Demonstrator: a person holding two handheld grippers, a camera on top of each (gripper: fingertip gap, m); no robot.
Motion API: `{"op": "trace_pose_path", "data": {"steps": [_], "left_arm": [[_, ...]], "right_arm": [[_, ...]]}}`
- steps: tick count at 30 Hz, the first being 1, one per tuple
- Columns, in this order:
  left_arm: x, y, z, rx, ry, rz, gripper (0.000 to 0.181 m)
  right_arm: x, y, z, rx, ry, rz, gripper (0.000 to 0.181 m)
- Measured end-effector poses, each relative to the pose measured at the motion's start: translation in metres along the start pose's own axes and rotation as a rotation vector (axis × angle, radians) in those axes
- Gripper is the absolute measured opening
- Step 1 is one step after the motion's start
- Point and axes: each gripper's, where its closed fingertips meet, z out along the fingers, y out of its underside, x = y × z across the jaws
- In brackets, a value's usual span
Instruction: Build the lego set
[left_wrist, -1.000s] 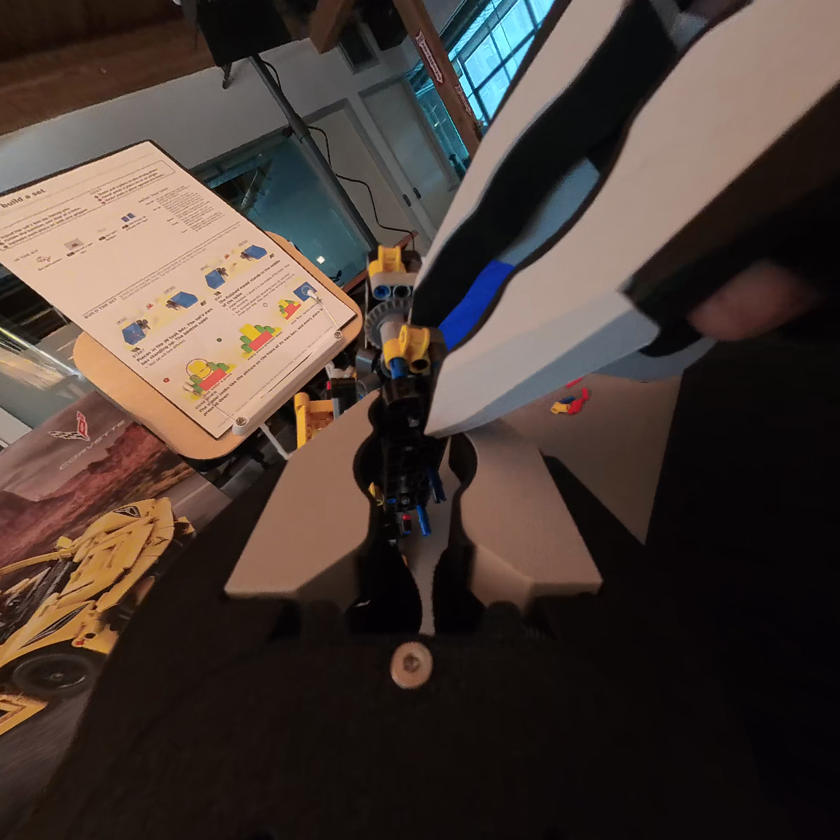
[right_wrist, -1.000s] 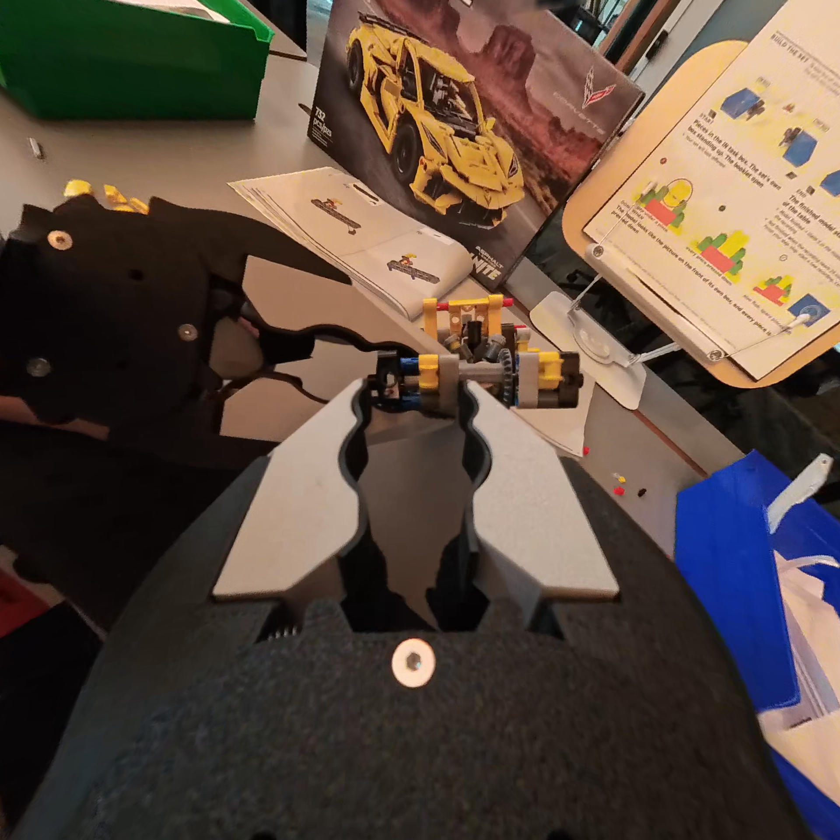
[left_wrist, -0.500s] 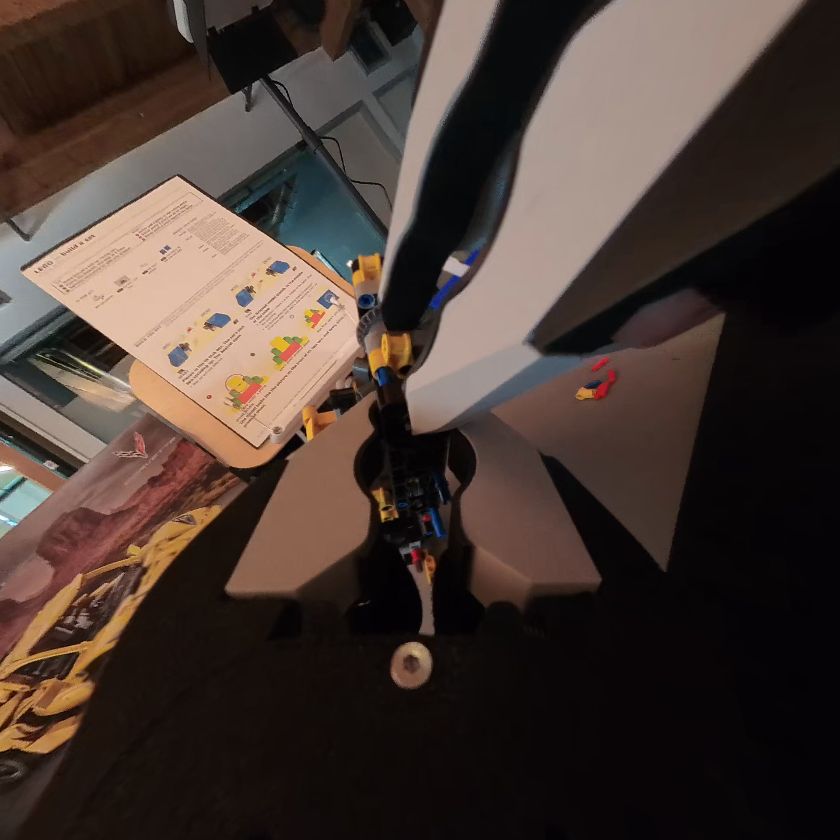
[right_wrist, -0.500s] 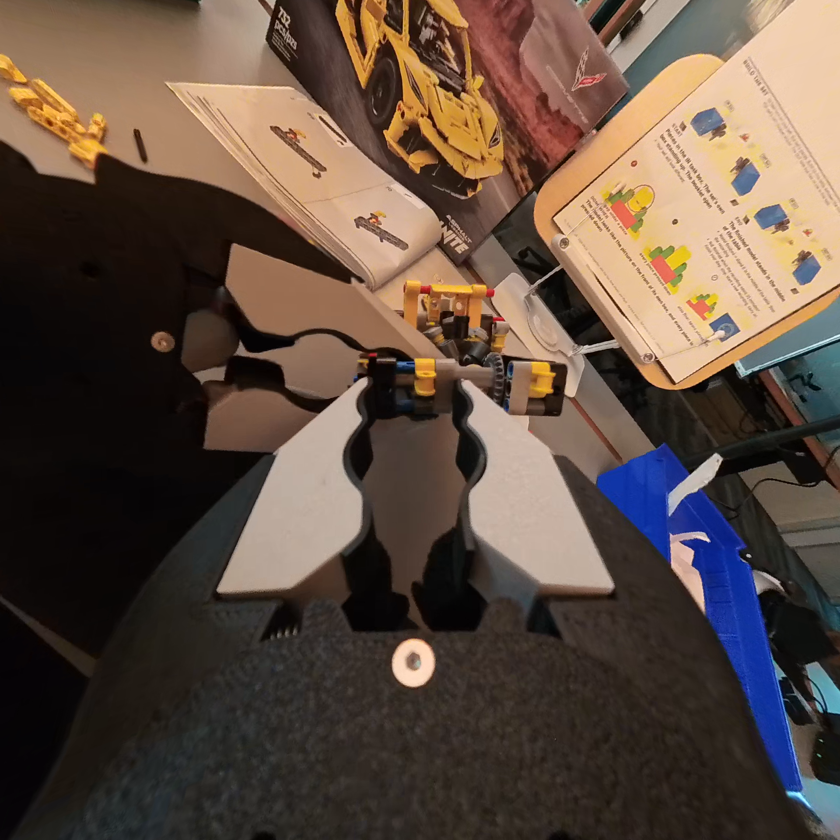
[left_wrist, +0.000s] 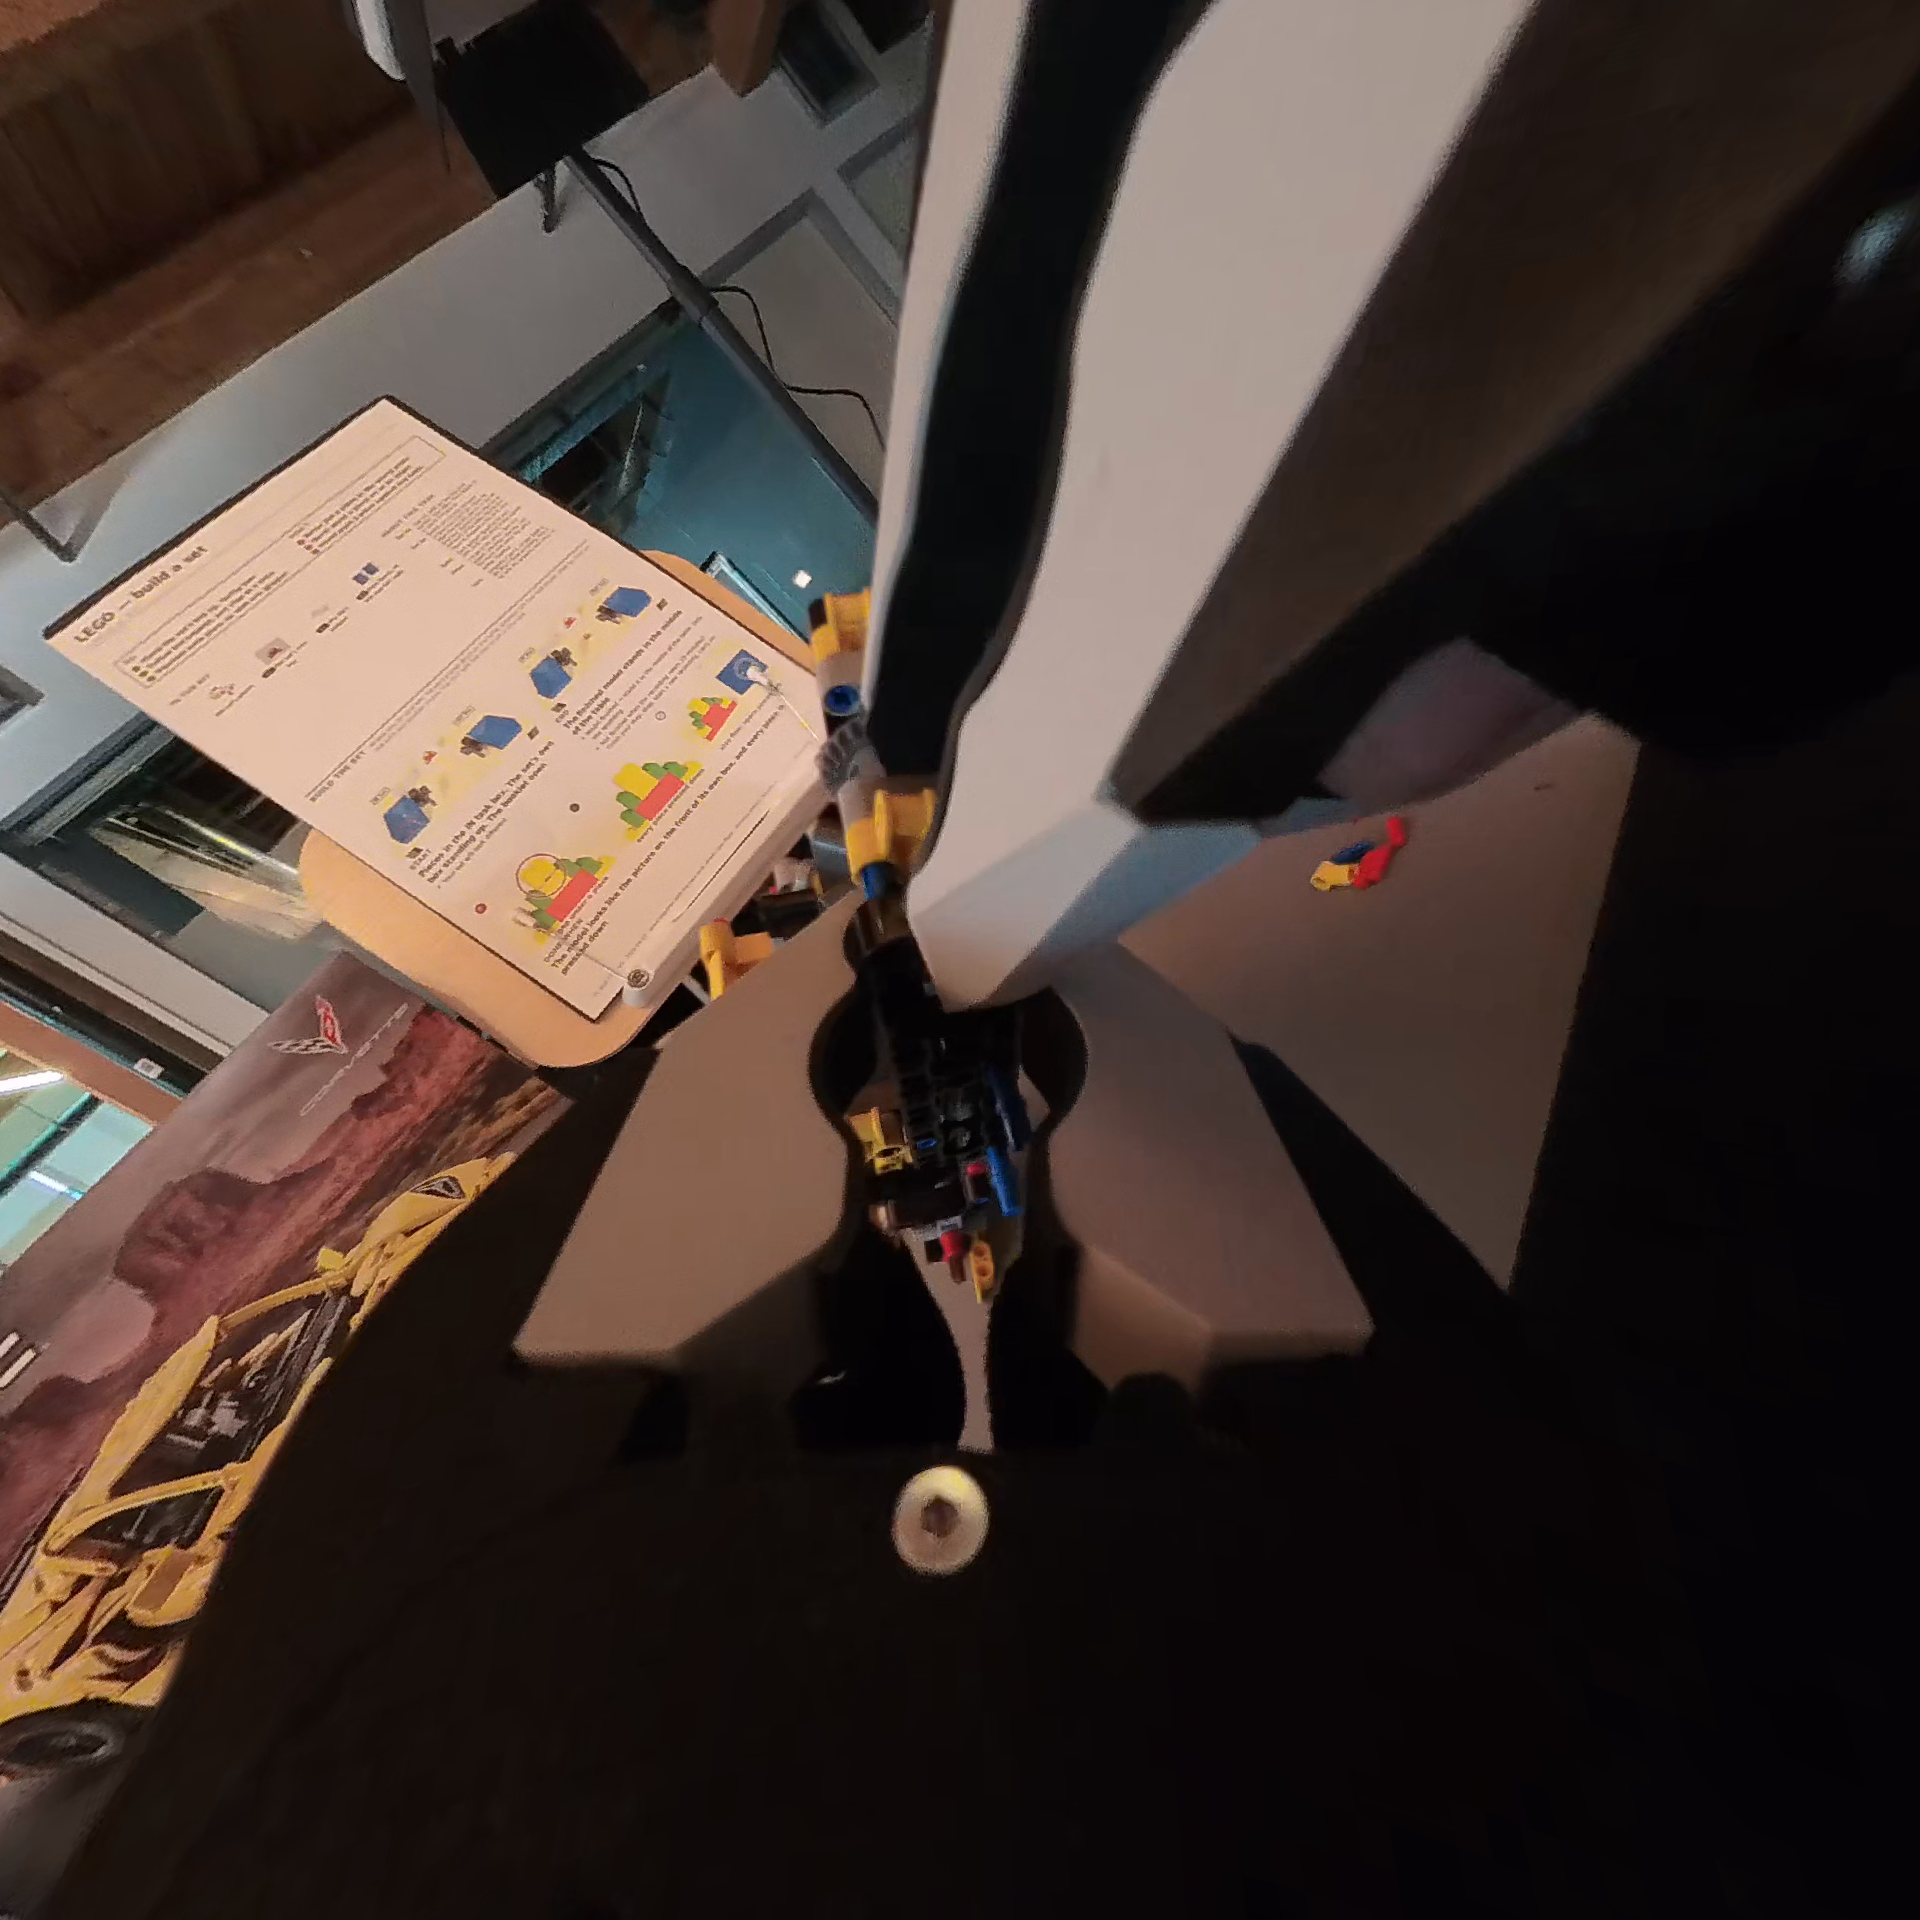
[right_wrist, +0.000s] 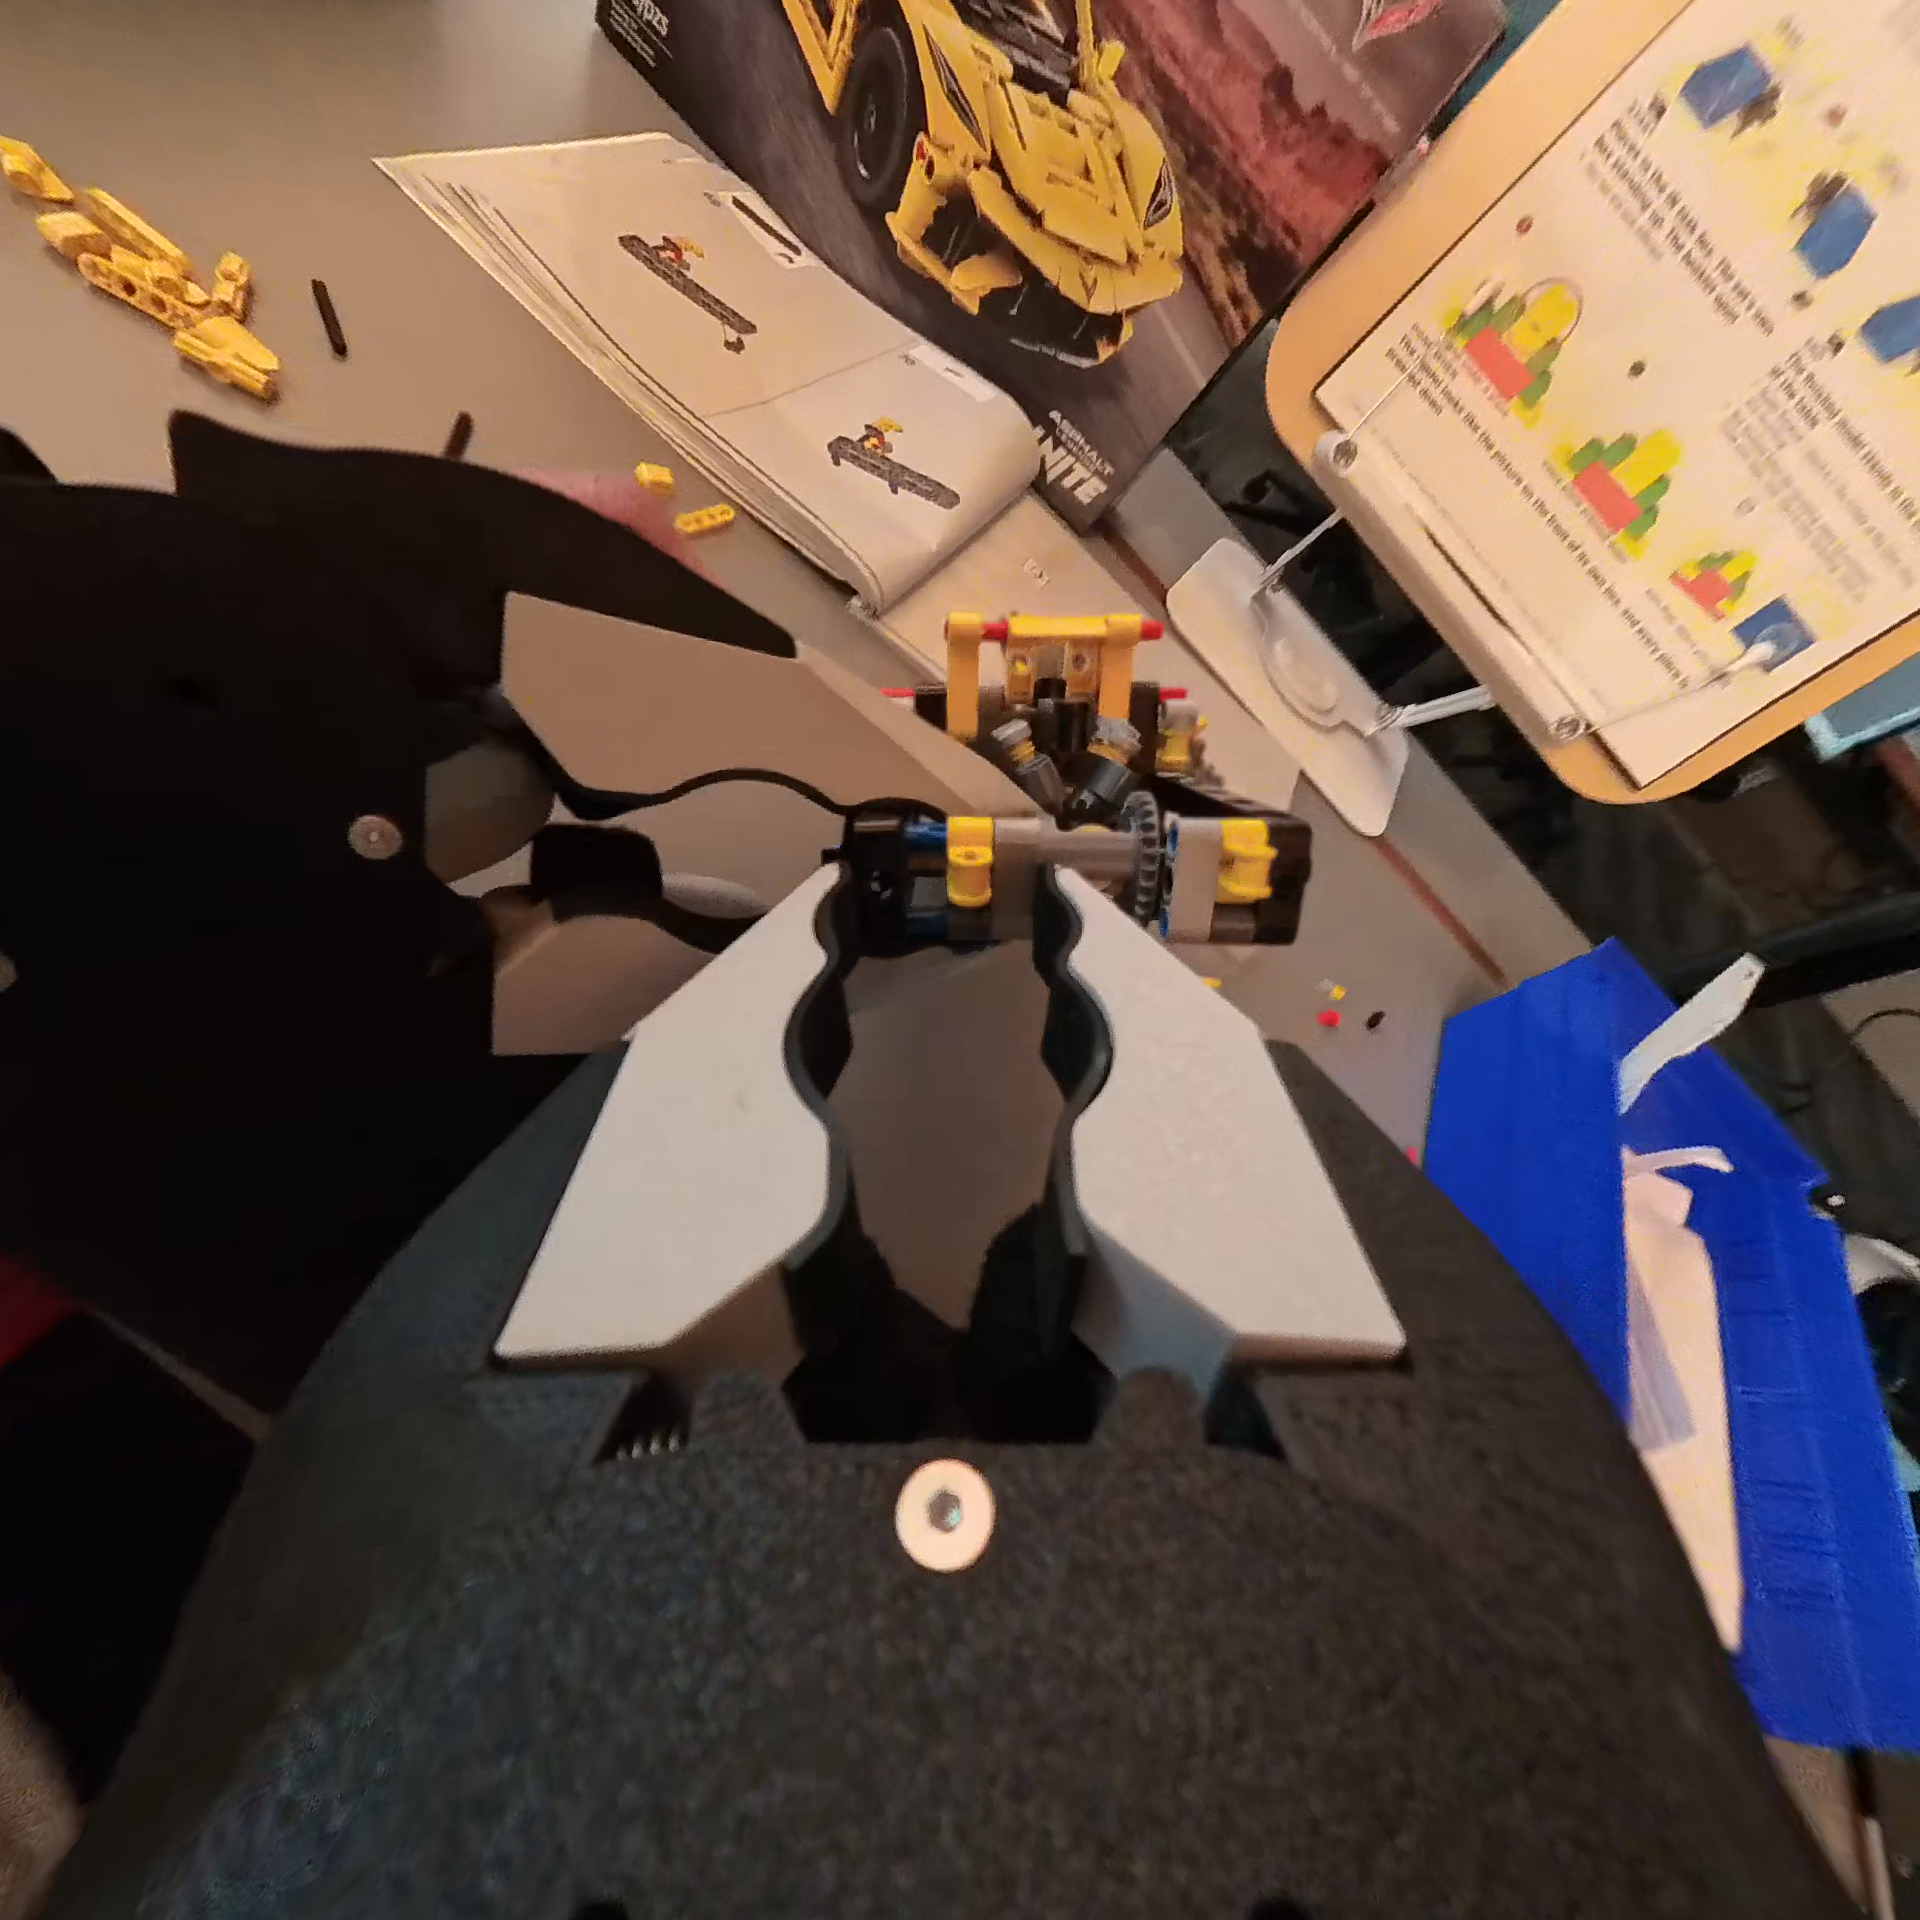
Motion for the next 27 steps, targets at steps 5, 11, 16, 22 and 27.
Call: {"op": "trace_pose_path", "data": {"steps": [5, 11, 16, 22, 27], "left_arm": [[0.026, 0.002, 0.006, -0.057, 0.089, 0.029, 0.023], [0.052, 0.003, 0.001, -0.097, 0.199, 0.014, 0.040], [0.045, 0.019, -0.013, -0.154, 0.309, -0.191, 0.042], [0.004, 0.065, -0.003, -0.268, 0.433, -0.542, 0.042], [-0.026, 0.132, 0.036, -0.436, 0.505, -0.754, 0.044]], "right_arm": [[0.001, 0.028, -0.004, -0.029, 0.026, 0.083, 0.032], [0.008, 0.067, -0.007, -0.030, -0.005, 0.303, 0.032], [0.006, 0.102, -0.005, -0.061, -0.052, 0.434, 0.032], [-0.002, 0.133, 0.000, -0.129, -0.103, 0.503, 0.033], [-0.003, 0.147, 0.003, -0.157, -0.125, 0.493, 0.033]]}}
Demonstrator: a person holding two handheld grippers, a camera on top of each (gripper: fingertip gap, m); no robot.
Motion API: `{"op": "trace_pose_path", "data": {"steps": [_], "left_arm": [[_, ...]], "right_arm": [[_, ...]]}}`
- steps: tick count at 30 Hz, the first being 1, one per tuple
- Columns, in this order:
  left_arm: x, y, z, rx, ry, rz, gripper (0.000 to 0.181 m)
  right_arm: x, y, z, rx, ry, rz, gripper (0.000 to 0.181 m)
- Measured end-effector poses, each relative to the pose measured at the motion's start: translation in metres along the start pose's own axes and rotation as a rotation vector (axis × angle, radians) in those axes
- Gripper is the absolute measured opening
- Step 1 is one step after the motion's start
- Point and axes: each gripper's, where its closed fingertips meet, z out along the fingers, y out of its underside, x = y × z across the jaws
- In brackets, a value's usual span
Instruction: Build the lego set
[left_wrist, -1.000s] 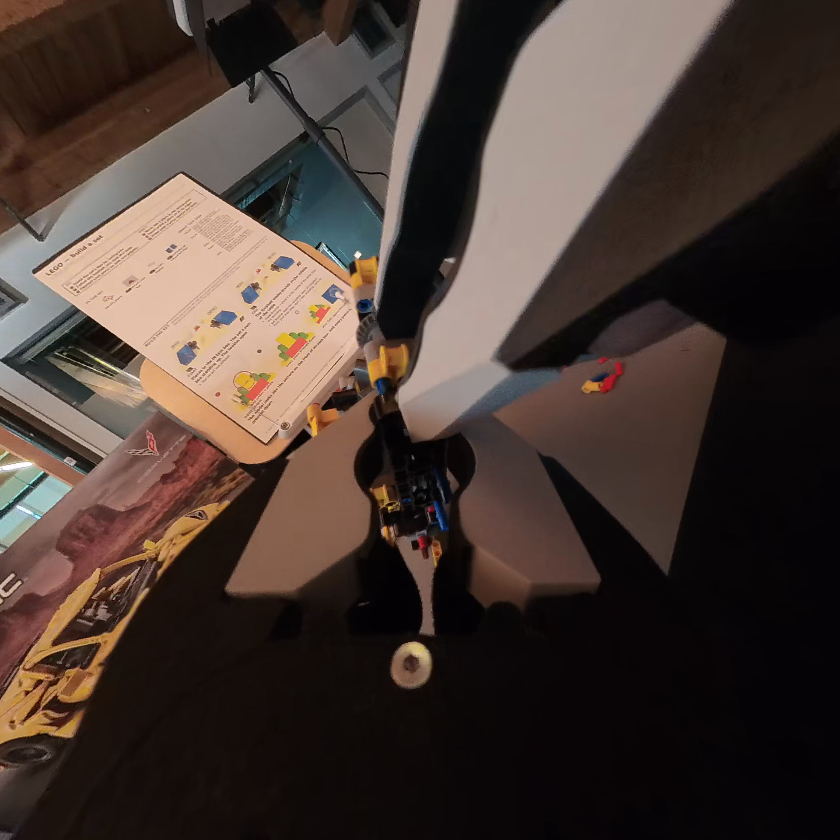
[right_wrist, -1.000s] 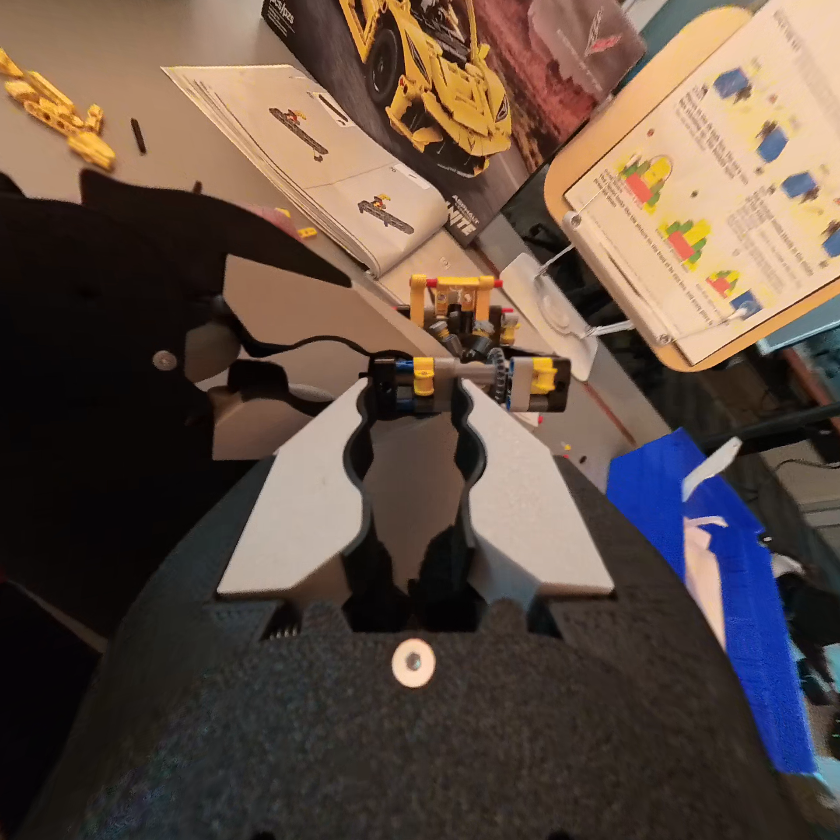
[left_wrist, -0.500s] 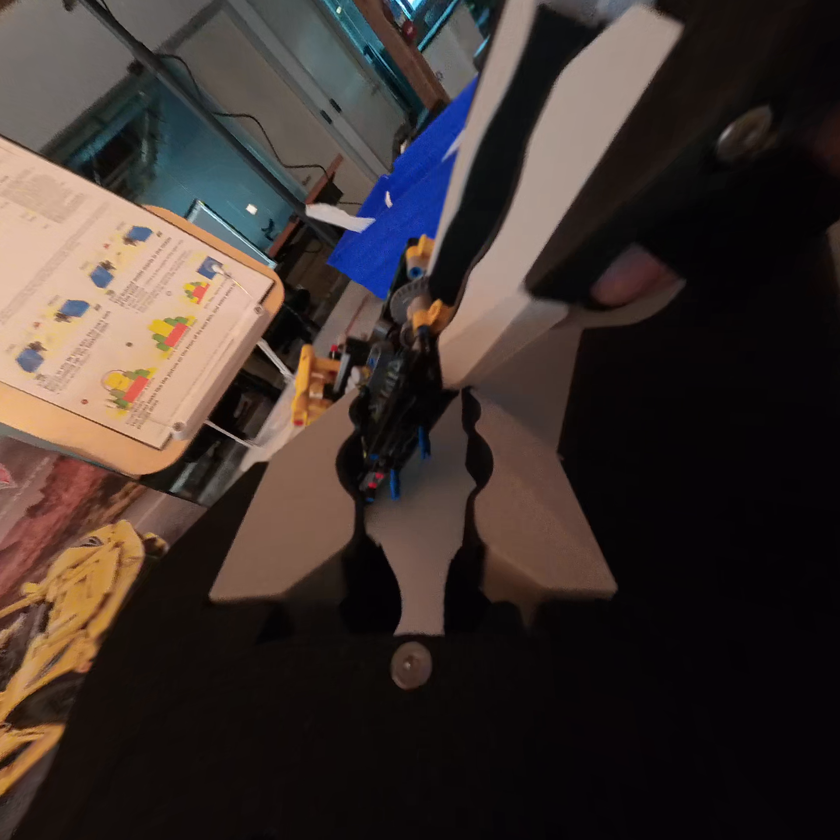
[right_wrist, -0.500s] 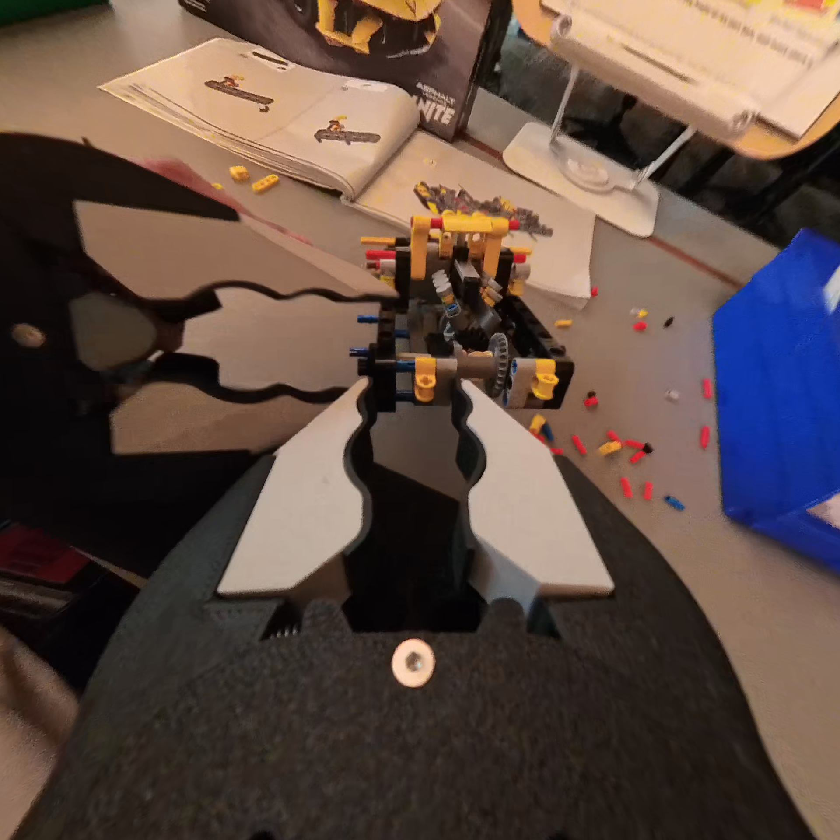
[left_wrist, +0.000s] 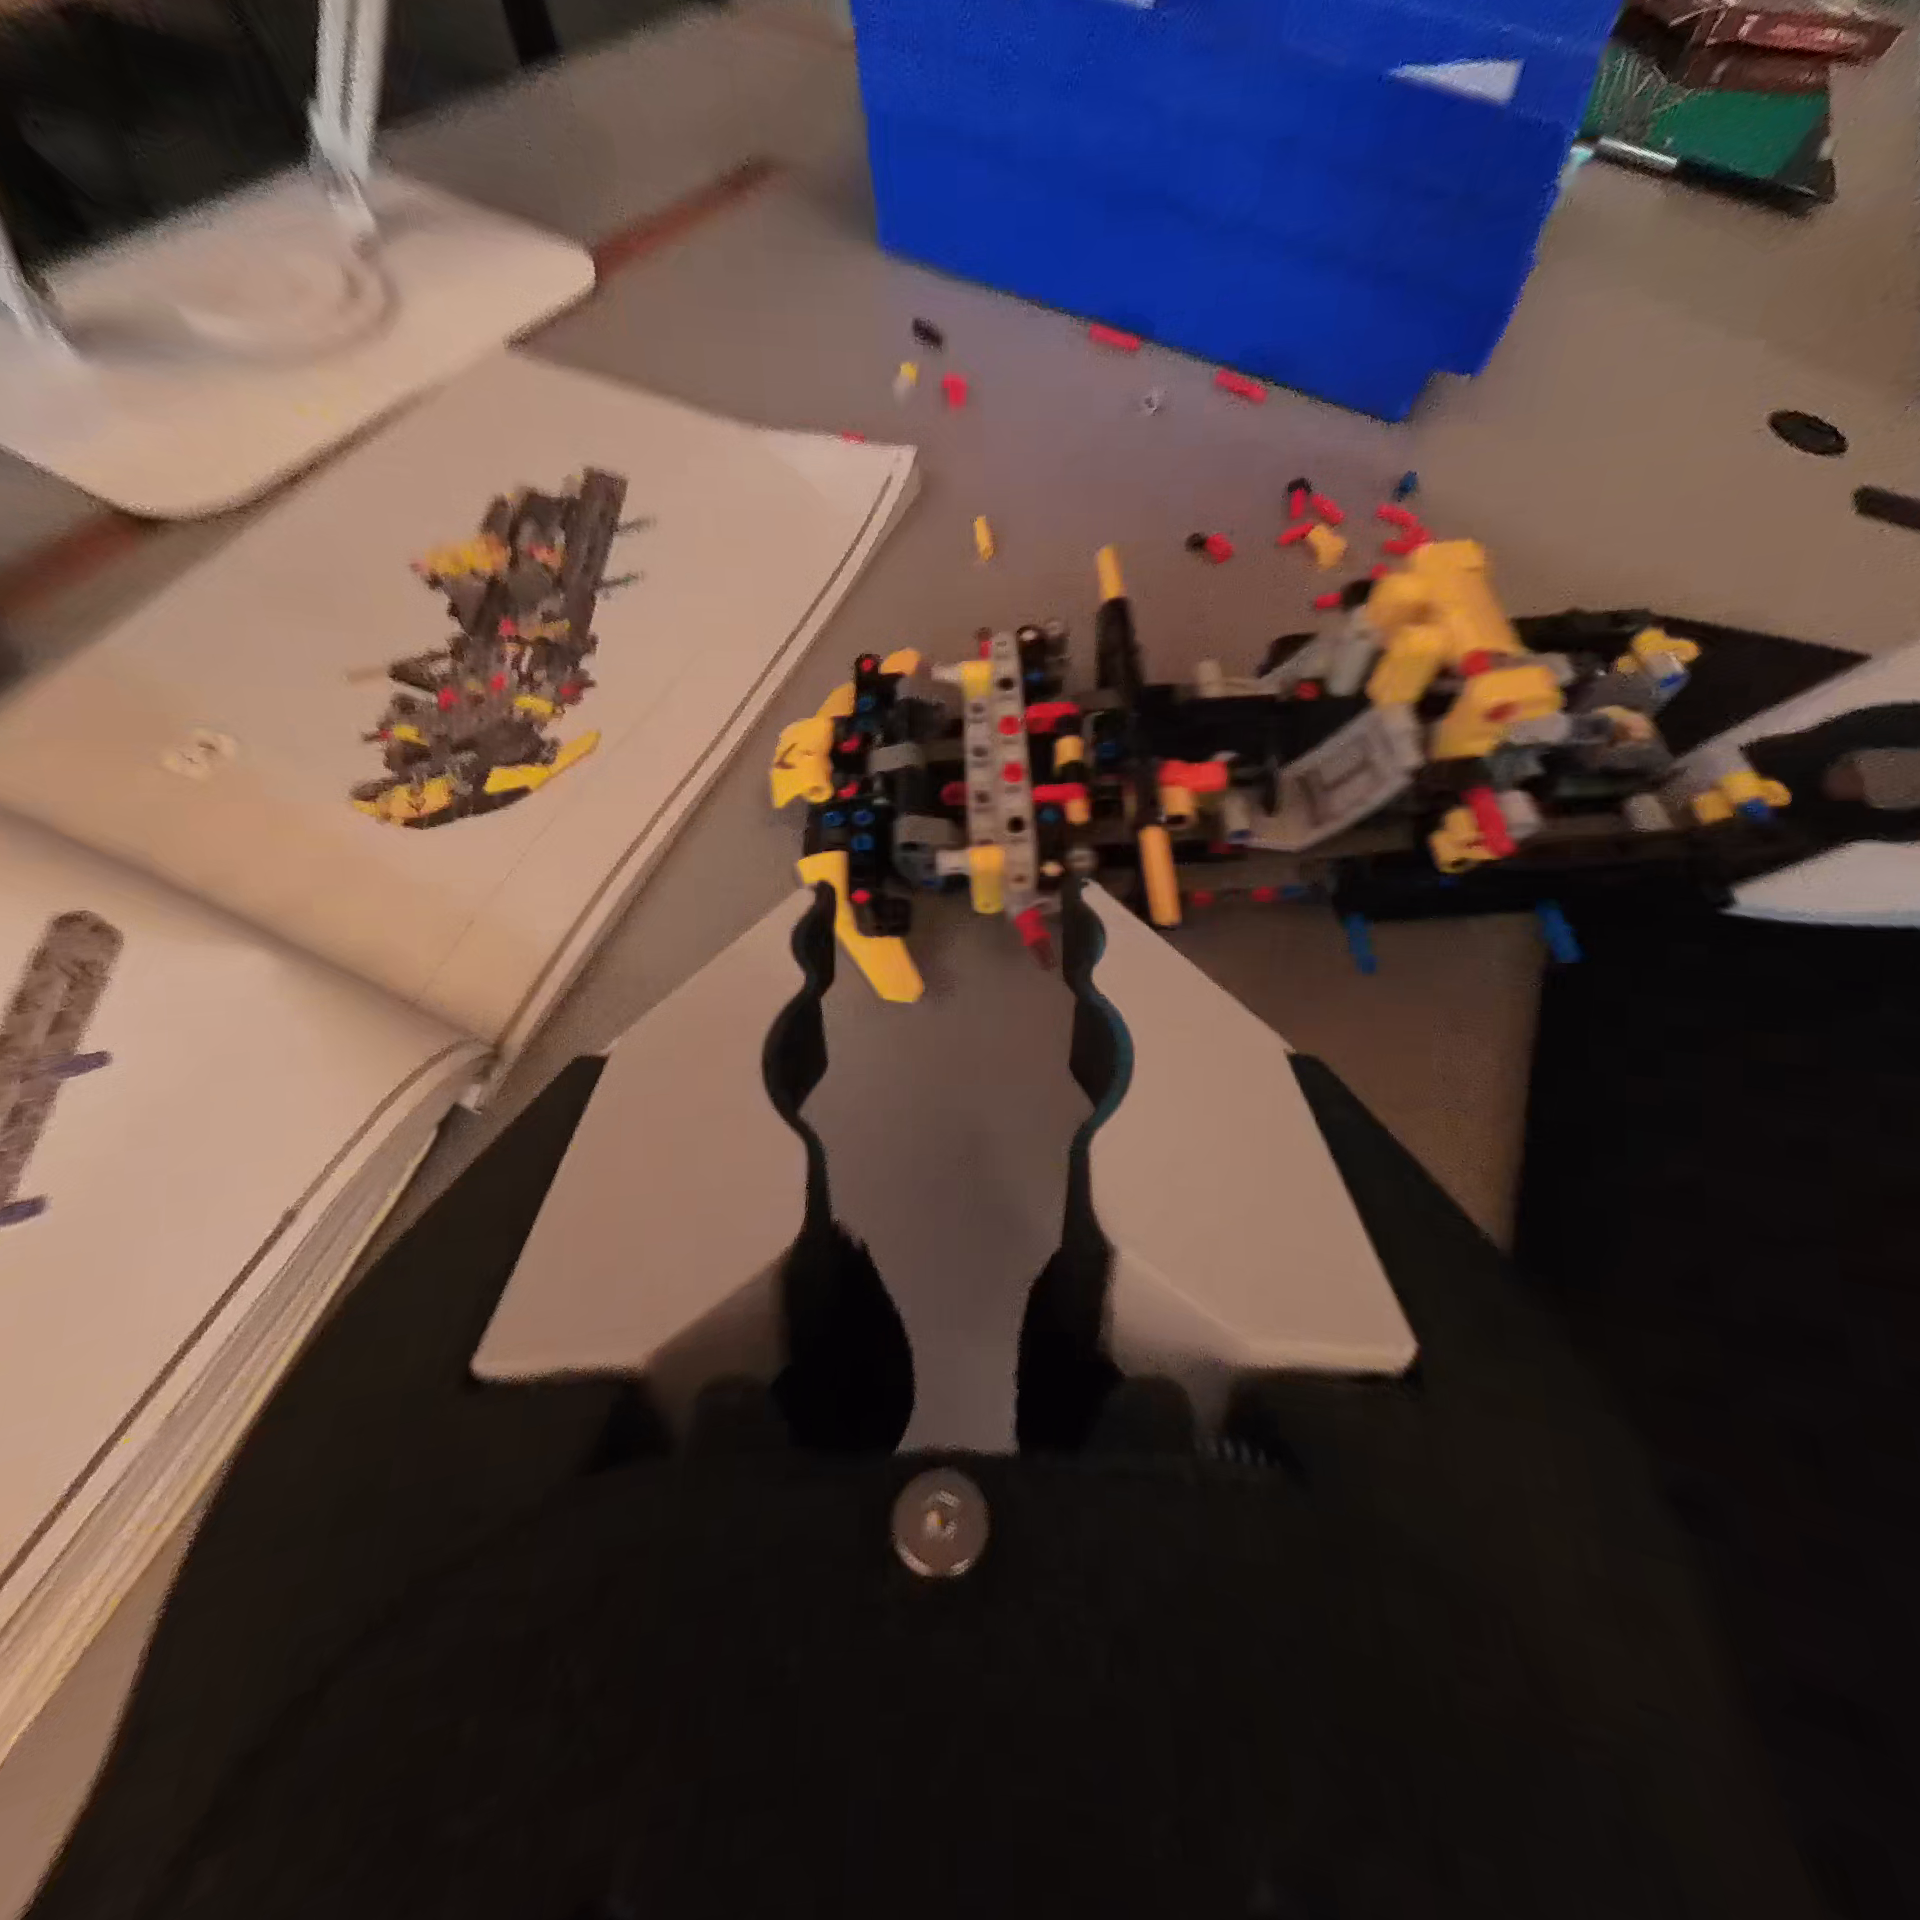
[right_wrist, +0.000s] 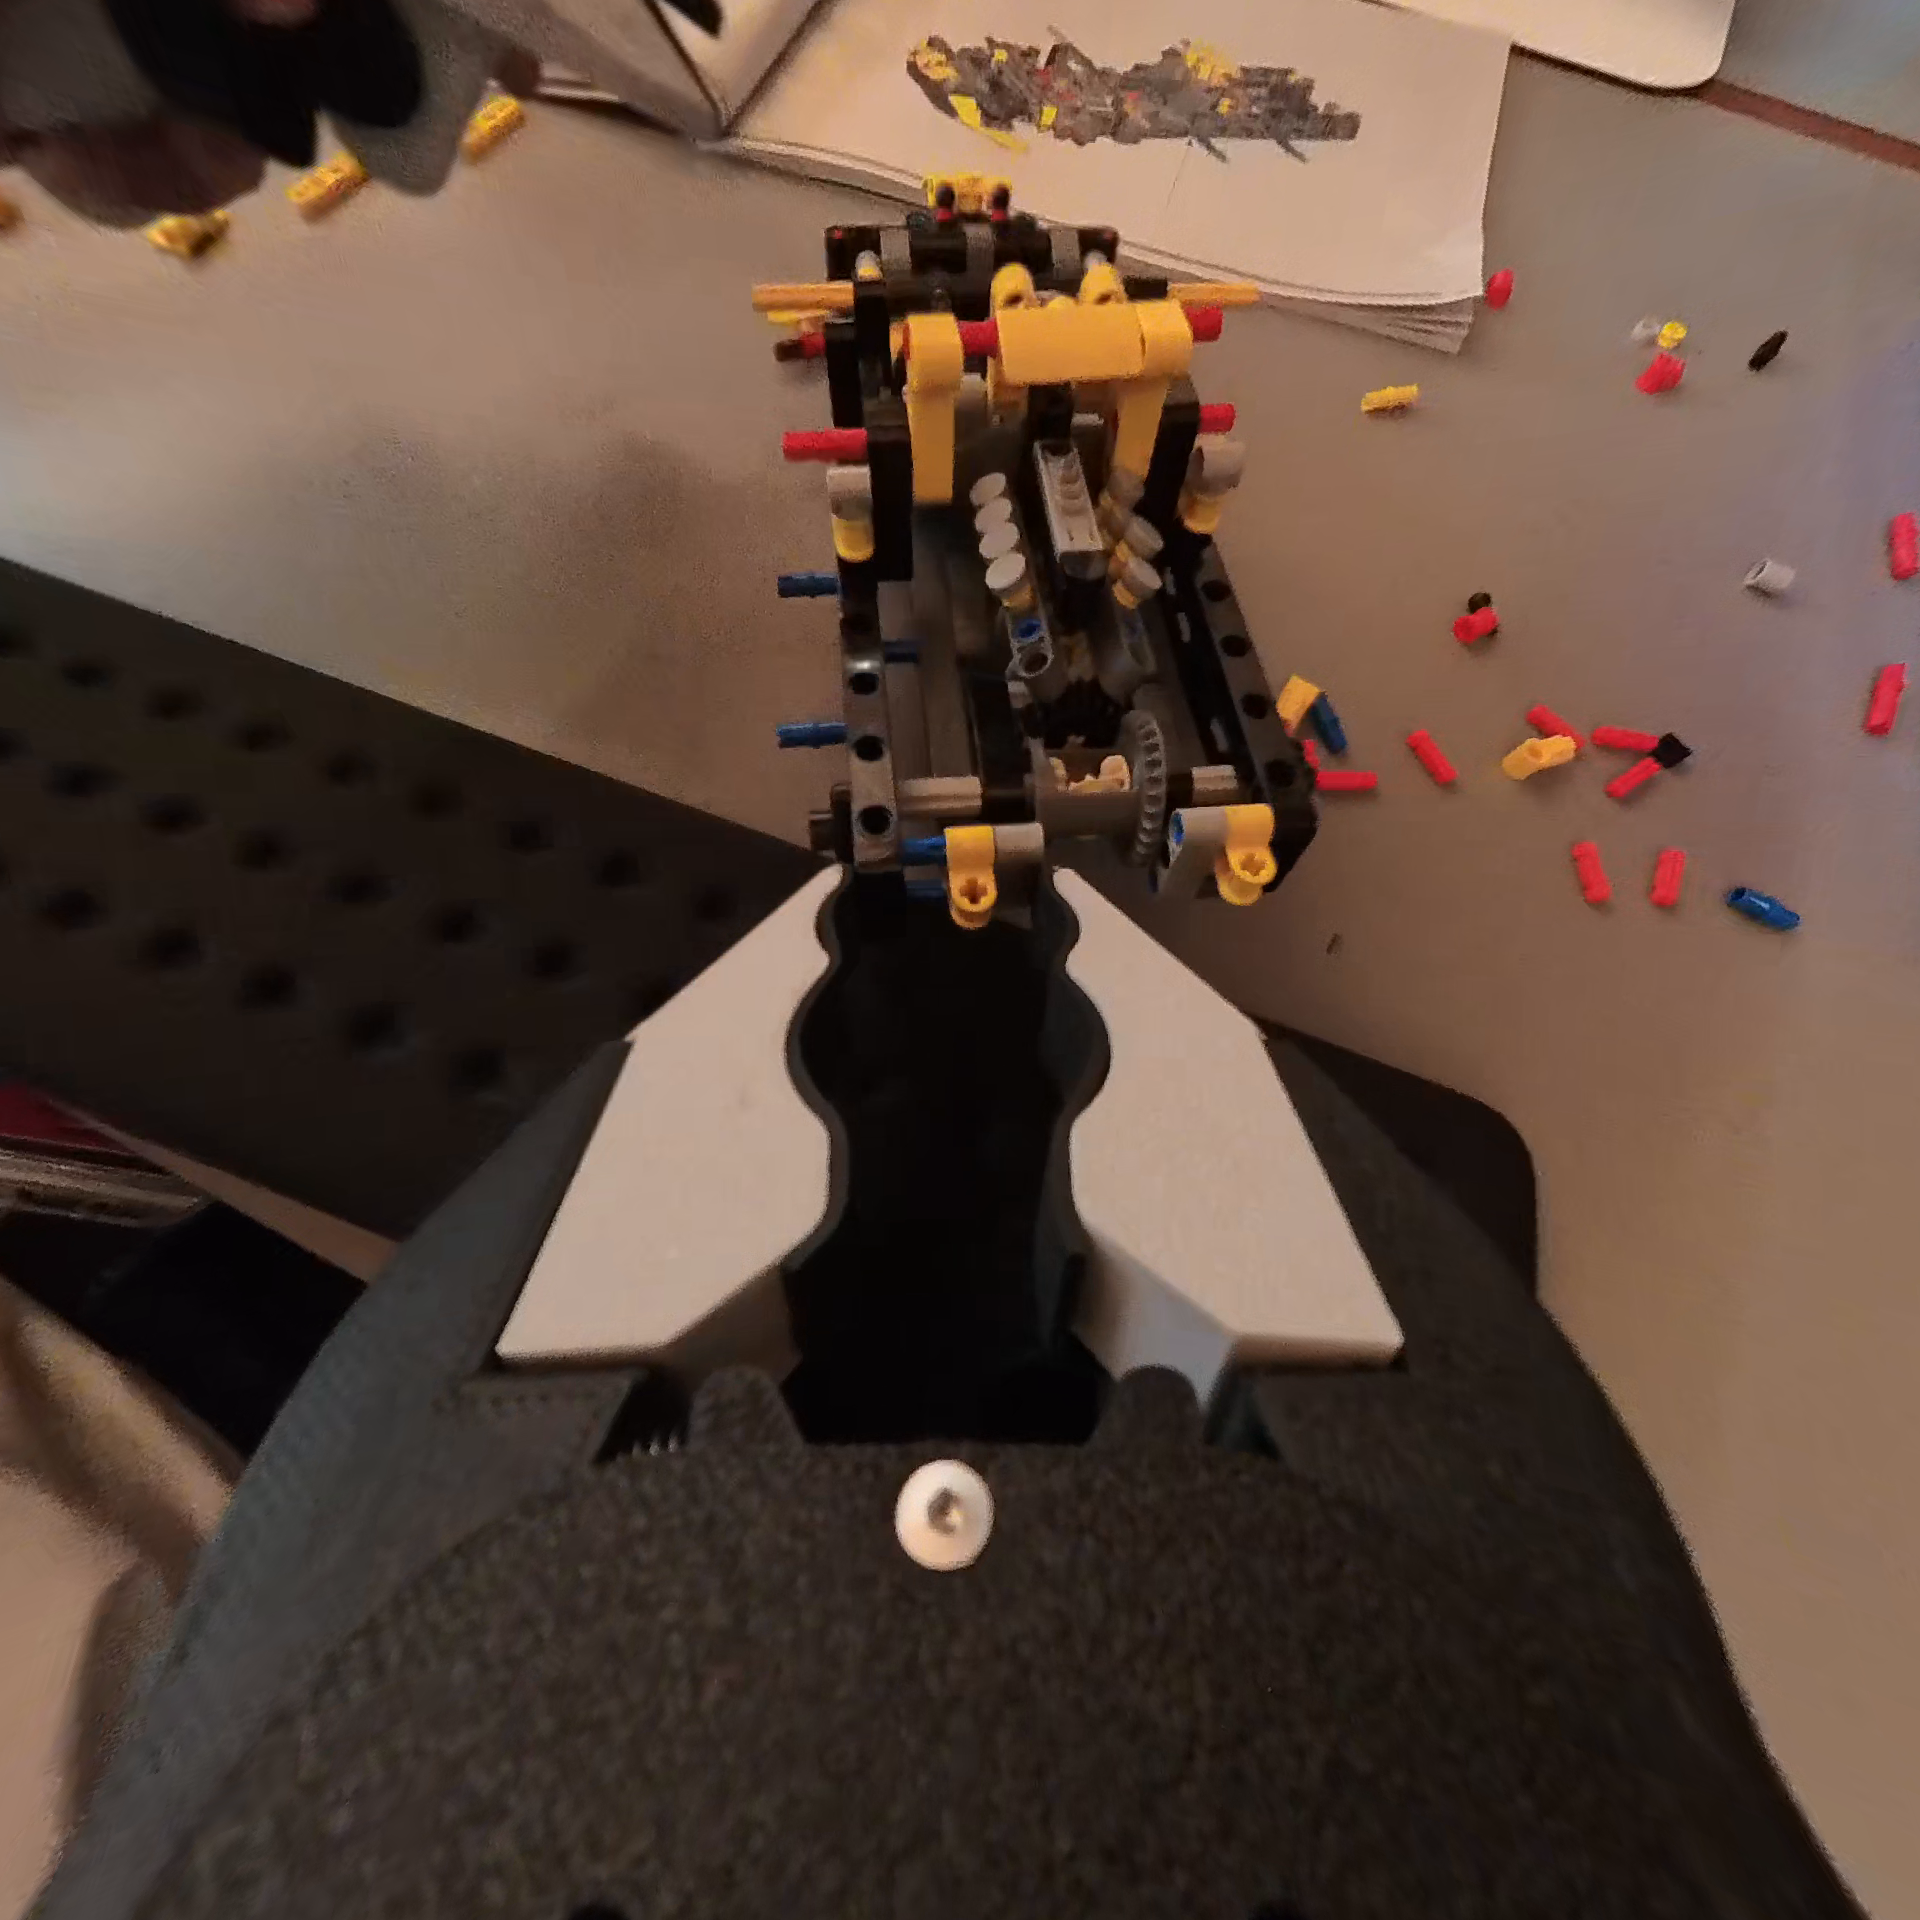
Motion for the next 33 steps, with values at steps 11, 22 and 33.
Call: {"op": "trace_pose_path", "data": {"steps": [11, 22, 33], "left_arm": [[-0.017, 0.019, 0.053, -0.174, 0.157, 0.036, 0.029], [-0.025, 0.037, 0.023, -0.200, -0.058, 0.083, 0.008], [-0.045, 0.082, -0.098, -0.119, -0.465, -0.097, 0.009]], "right_arm": [[0.002, 0.003, 0.001, 0.022, -0.043, 0.014, 0.033], [0.004, -0.009, 0.007, 0.042, -0.145, -0.075, 0.032], [-0.028, -0.041, 0.075, -0.080, -0.662, -0.491, 0.032]]}}
